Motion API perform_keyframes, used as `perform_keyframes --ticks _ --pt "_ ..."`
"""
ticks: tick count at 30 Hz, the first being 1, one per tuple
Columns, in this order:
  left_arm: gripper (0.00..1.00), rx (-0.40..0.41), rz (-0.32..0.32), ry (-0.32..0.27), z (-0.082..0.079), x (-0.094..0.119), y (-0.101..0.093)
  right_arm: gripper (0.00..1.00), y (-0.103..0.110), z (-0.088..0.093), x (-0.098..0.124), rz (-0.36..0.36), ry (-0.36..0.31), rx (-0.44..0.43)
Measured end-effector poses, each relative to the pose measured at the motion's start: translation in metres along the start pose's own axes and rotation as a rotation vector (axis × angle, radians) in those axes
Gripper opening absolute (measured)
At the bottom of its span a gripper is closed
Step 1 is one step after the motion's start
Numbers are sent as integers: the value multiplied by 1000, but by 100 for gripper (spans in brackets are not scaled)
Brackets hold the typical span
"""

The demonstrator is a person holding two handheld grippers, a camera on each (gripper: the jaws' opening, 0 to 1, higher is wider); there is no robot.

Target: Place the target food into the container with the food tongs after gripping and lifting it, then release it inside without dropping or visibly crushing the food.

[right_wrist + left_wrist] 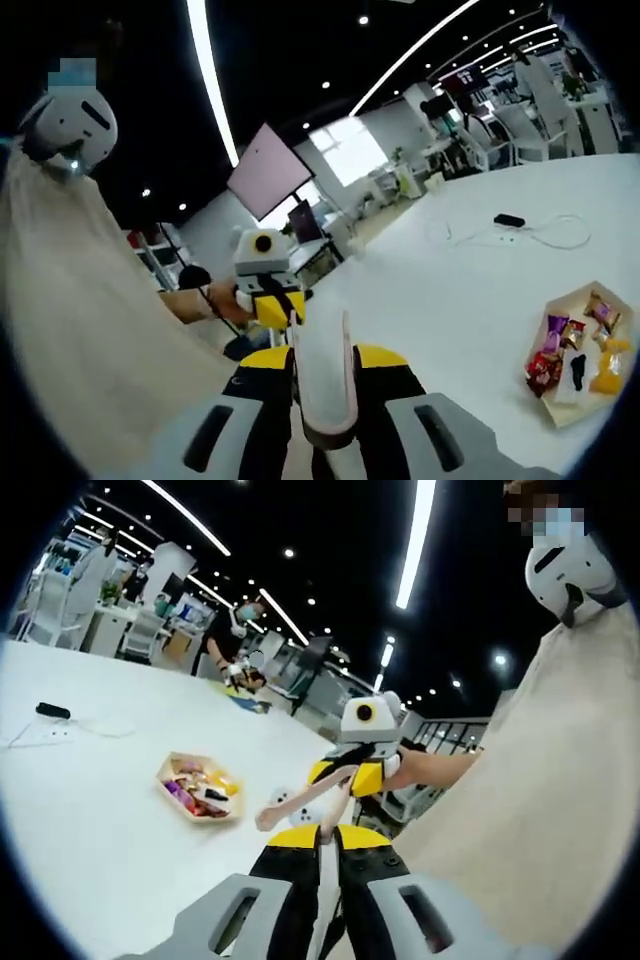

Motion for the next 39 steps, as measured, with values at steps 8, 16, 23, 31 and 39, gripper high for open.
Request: perform_keyframes --ticks 8,16,23,31,39 --pt "3 -3 21 31 2 -8 2 21 1 8 6 21 25 -7" --pt "3 -7 39 59 -1 -15 1 20 1 20 11 29 97 -1" --pt "3 -34 32 98 0 -22 -2 20 1 23 16 43 157 24" --pt "3 -41 16 132 2 -32 1 20 -1 35 13 117 257 49" --pt "4 -53 28 202 8 -49 3 20 -5 56 18 144 286 10"
Point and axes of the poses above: the point that each gripper's makers call its tool centre point, and the gripper's own axes: x roughly backward along the fingers, y roughly to its left, z roughly out of its underside, the point moved 9 cm from there along x, roughly backward along the fingers, and after that the axes turned 14 degrees about y, right-handed, at the moved point
